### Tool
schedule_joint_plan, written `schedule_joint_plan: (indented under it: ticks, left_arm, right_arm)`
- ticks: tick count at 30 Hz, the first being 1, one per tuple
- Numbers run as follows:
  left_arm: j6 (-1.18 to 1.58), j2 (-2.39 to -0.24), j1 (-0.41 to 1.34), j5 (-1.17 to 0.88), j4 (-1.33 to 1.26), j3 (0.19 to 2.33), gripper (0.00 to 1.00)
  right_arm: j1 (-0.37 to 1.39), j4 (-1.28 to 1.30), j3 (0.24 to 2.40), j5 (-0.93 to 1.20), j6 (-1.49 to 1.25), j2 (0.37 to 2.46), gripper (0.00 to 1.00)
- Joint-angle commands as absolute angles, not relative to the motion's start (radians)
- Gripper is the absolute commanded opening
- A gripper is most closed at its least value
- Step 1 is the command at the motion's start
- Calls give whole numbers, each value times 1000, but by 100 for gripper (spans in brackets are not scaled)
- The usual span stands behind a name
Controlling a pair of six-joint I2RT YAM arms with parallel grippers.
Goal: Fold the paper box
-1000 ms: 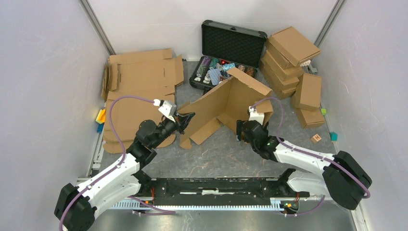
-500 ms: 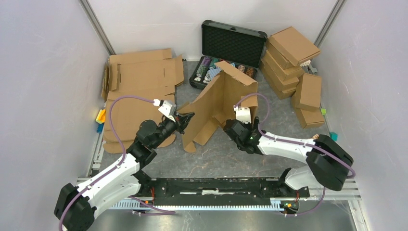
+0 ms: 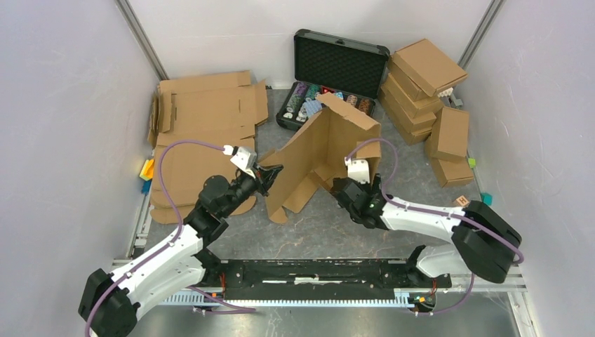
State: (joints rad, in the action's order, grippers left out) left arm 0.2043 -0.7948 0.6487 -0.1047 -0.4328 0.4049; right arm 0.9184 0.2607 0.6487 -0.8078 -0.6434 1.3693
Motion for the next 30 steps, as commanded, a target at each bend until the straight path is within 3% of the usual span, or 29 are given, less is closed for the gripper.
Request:
schedule_joint_plan:
  ticks: [1, 4, 9, 18, 30]
  left_arm:
    - [262, -772, 664, -78, -324, 428, 2]
    - [270, -743, 664, -45, -310, 417, 2]
    - [286, -719, 664, -30, -300, 412, 2]
    - [317, -709, 669, 62, -261, 421, 2]
    - [281, -758, 697, 110, -257, 456, 2]
  right_arm:
    - [860, 13, 484, -592, -500, 1239, 98]
    - [762, -115, 390, -458, -431, 1152, 98]
    - [674, -118, 402, -412, -334, 1111, 98]
    - [670, -274, 314, -461, -204, 969, 98]
    - [670, -246, 300, -539, -140, 861, 98]
